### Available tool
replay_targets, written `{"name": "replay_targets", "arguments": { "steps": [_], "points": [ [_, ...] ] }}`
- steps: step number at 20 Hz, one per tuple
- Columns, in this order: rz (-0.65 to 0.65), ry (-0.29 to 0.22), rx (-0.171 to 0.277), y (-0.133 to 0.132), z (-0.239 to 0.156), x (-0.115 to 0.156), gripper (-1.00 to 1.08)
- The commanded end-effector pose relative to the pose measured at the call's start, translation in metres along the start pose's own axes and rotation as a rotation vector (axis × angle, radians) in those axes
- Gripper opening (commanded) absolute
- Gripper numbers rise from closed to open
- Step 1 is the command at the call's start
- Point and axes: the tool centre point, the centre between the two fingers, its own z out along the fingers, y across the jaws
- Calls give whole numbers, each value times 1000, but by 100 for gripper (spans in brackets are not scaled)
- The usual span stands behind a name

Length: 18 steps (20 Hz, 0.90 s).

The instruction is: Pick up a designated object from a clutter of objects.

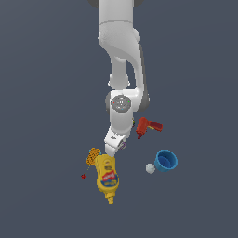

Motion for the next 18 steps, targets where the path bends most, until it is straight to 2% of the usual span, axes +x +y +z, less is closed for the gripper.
{"name": "replay_targets", "arguments": {
  "steps": [1,10,18],
  "points": [
    [0,0,0,0,0,0,-100],
    [0,0,0,1,-22,-12,-100],
    [-1,0,0,2,-74,-40,-100]
  ]
}}
